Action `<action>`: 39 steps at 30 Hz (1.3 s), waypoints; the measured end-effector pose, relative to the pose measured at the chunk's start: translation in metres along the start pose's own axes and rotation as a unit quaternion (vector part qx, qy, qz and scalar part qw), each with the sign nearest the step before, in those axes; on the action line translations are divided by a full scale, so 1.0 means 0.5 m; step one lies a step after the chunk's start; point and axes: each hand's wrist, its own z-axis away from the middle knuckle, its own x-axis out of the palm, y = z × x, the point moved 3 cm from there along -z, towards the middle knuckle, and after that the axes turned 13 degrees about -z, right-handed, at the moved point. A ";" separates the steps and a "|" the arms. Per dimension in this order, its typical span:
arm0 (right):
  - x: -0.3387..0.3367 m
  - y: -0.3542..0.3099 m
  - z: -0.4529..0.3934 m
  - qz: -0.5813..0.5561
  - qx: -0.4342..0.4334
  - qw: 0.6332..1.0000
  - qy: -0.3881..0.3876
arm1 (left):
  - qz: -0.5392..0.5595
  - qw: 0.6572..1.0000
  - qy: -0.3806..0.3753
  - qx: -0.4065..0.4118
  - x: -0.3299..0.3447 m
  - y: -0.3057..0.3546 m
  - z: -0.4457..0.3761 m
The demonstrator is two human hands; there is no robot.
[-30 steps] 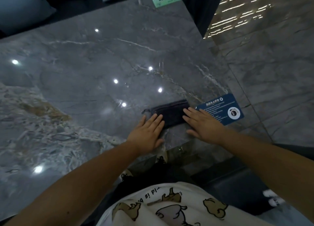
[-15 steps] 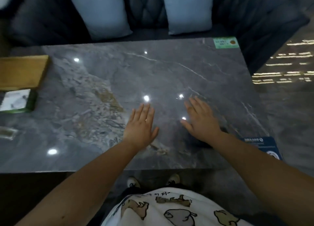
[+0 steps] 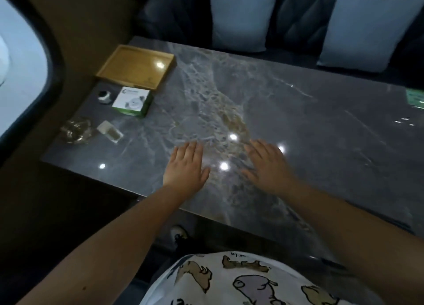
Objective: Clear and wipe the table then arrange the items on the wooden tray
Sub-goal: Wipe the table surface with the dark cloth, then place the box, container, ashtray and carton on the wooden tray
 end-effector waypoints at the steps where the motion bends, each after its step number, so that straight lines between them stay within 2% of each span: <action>1: 0.016 -0.032 -0.031 0.001 0.000 1.000 -0.002 | 0.002 1.000 -0.004 -0.006 0.014 -0.046 0.003; 8: 0.126 -0.265 -0.255 -0.008 -0.016 0.998 -0.056 | -0.001 0.997 -0.026 -0.071 0.114 -0.371 0.051; 14: 0.197 -0.401 -0.399 -0.024 -0.030 0.995 -0.089 | 0.039 0.989 -0.052 -0.131 0.190 -0.515 0.094; 20: 0.264 -0.494 -0.504 -0.066 -0.040 0.992 -0.098 | 0.094 0.967 -0.052 -0.230 0.269 -0.600 0.110; 27: 0.349 -0.558 -0.580 -0.137 0.017 0.986 -0.088 | 0.126 0.920 -0.074 -0.363 0.353 -0.695 0.111; 31: 0.387 -0.570 -0.603 -0.163 0.042 0.985 -0.037 | 0.135 0.903 -0.079 -0.400 0.383 -0.727 0.089; 39: 0.405 -0.583 -0.620 -0.233 0.034 0.971 0.032 | 0.147 0.878 -0.086 -0.448 0.412 -0.714 0.051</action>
